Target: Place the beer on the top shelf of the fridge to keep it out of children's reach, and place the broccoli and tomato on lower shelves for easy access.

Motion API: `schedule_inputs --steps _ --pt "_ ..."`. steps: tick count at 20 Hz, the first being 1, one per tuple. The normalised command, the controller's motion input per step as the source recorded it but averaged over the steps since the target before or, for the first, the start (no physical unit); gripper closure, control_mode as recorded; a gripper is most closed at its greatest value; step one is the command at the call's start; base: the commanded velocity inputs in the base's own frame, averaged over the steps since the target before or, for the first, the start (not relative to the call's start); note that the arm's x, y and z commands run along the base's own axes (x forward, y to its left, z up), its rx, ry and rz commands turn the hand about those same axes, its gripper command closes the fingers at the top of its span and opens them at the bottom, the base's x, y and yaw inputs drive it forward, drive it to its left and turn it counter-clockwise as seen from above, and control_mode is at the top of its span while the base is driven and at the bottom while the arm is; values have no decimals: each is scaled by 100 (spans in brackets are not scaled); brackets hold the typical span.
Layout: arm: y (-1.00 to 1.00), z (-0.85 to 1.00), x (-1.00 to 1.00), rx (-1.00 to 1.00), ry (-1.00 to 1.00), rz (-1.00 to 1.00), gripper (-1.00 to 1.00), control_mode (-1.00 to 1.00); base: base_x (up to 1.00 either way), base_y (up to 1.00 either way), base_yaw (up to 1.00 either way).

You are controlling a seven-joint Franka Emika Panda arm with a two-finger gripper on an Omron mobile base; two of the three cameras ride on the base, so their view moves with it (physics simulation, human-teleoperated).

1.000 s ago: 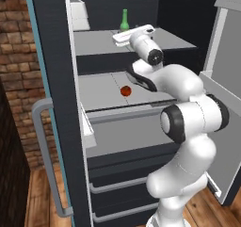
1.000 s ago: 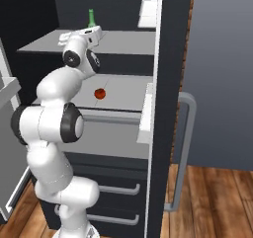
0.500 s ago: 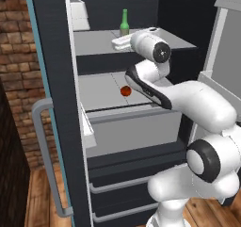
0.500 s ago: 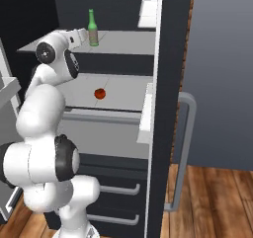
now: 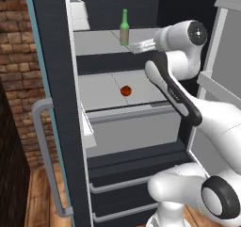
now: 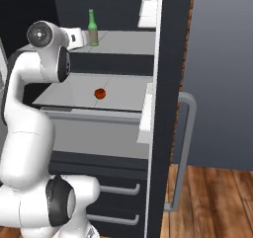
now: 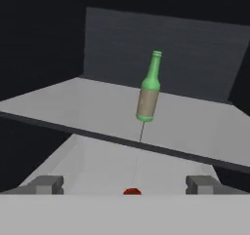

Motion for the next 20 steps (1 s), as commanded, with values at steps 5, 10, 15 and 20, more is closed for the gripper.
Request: schedule_inputs --steps 5,10,15,20 --pt "-12 -29 -82 -5 21 0 -100 -100 0 0 0" --pt "-1 -45 -71 -7 17 -1 -100 -100 0 0 0" --pt "-2 -43 -56 -4 13 -9 -100 -100 0 0 0" --pt "-13 -19 -54 0 3 -18 -100 -100 0 0 0"
